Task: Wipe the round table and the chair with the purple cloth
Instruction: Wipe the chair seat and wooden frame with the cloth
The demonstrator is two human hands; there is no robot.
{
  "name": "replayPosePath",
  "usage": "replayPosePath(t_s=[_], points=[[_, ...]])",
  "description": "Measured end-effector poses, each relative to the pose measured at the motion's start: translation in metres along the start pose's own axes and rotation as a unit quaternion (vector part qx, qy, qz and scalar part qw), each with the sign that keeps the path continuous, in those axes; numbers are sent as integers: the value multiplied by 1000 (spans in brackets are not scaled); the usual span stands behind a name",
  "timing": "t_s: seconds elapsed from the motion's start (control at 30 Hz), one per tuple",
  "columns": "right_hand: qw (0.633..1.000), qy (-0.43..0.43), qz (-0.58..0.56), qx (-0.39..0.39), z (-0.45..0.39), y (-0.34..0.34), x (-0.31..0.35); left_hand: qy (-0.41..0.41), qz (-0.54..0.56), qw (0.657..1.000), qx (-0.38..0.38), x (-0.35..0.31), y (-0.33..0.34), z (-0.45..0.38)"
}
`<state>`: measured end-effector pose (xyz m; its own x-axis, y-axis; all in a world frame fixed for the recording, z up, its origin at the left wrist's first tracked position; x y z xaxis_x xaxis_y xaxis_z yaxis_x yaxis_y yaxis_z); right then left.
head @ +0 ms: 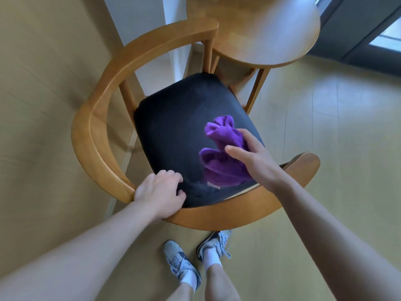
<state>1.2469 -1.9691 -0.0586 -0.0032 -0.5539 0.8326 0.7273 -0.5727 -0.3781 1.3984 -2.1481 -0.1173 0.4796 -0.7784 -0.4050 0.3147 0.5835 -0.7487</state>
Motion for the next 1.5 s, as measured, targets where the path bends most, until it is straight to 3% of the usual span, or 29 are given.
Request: replayPosePath(t_s=[0.03,0.1,0.17,0.2,0.23,0.27,0.33,0.37,0.43,0.57,0.73,0.87,1.03,1.1,1.2,1.27,1.33,1.4,1.5], points=[[1000,-5,-30,1,14,-4,5,-46,164,985,-21,-11,-3,-2],[998,-9,-66,-12,36,-7,3,-102,483,868,-62,-35,-11,-9],[996,-12,-63,-70,52,2,-11,-59,623,780,3,-57,-11,-16],[994,-3,-34,-107,57,9,-22,-20,645,761,70,-69,-7,-17],[990,13,12,-142,61,17,-33,13,633,764,125,-81,0,-15],[982,32,61,-174,66,24,-46,34,593,790,151,-89,11,-13],[965,61,98,-235,76,30,-66,46,471,876,95,-96,31,-12],[958,69,94,-263,81,28,-73,52,431,899,56,-99,36,-12],[948,81,76,-298,90,17,-81,82,400,912,24,-107,35,-13],[945,122,-61,-297,119,-12,-82,171,294,939,43,-132,9,-6],[938,106,-128,-303,149,-51,-79,188,217,950,126,-171,-31,-11],[906,160,-131,-369,137,-79,-102,139,214,961,106,-187,-33,-38],[886,214,-92,-401,104,-97,-126,84,26,988,127,-194,-9,-49],[887,222,-104,-392,101,-104,-129,119,77,985,93,-193,-9,-46],[888,217,-228,-337,105,-124,-139,122,324,935,71,-188,-13,-44],[888,254,-246,-293,103,-132,-146,91,284,953,44,-179,-5,-50],[901,309,-142,-269,92,-128,-153,68,178,981,20,-173,6,-55],[914,312,-55,-254,73,-120,-156,94,195,975,52,-181,18,-55],[928,284,-42,-237,49,-118,-157,130,202,968,72,-205,46,-51]])
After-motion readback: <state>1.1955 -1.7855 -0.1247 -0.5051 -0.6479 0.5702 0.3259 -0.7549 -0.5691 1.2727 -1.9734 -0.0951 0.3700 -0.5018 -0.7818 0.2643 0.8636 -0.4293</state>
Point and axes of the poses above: each hand's wrist, its own z-axis away from the middle knuckle, its own y-axis out of the palm, x = y × z, the point moved 2 cm from there along -z, towards the middle knuckle, and after that the axes turned 9 degrees about z, right-handed, at the moved point
